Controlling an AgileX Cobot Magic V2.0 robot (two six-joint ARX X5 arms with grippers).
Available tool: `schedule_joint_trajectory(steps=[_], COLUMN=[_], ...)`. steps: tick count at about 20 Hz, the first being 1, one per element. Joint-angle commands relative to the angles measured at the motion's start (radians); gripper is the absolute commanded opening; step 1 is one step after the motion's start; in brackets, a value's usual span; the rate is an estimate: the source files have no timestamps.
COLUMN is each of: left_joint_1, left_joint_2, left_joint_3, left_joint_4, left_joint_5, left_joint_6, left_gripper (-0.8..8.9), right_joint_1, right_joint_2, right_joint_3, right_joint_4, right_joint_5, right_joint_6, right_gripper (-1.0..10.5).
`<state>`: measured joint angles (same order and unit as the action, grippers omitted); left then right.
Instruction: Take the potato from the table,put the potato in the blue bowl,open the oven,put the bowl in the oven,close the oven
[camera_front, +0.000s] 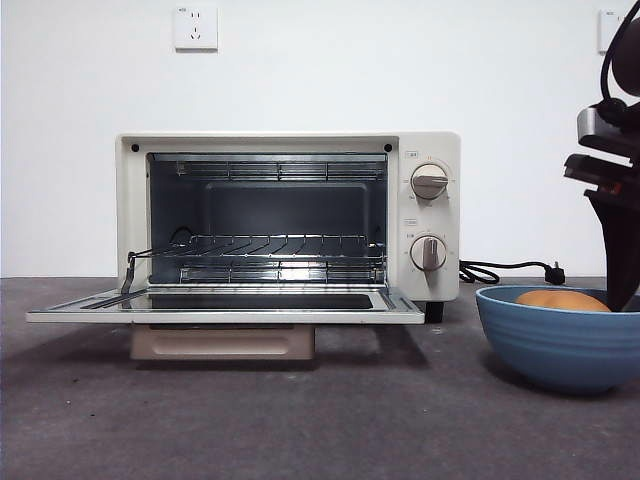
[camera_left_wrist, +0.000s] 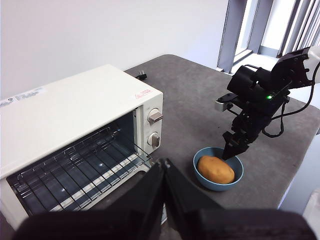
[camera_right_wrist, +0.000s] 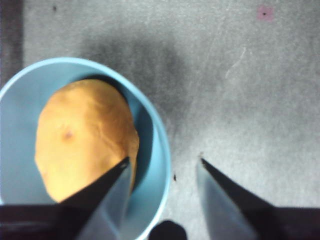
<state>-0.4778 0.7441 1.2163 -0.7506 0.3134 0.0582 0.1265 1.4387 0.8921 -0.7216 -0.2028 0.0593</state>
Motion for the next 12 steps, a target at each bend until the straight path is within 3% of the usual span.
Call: schedule_joint_trajectory(steps=[1, 5, 12], left_joint_1=[0.002, 0.002, 0.002], left_joint_2=[-0.002, -0.002, -0.002], left_joint_3=[-0.003, -0.003, -0.003], left_joint_4=[0.001, 0.001, 0.0], left_joint_5=[0.0, 0.0, -0.002], left_joint_6=[-0.013, -0.013, -0.009], left_gripper=[-0.08, -0.08, -0.08], right_joint_1=[-0.001, -0.001, 0.028], right_joint_2=[0.017, 0.022, -0.059], right_joint_3=[0.001, 0.001, 0.002], right_joint_4=[0.017, 0.024, -0.004], right_joint_5=[-0.002, -0.002, -0.009], right_joint_6=[-0.016, -0.027, -0.015], right_gripper=[0.5, -0.2, -0.2])
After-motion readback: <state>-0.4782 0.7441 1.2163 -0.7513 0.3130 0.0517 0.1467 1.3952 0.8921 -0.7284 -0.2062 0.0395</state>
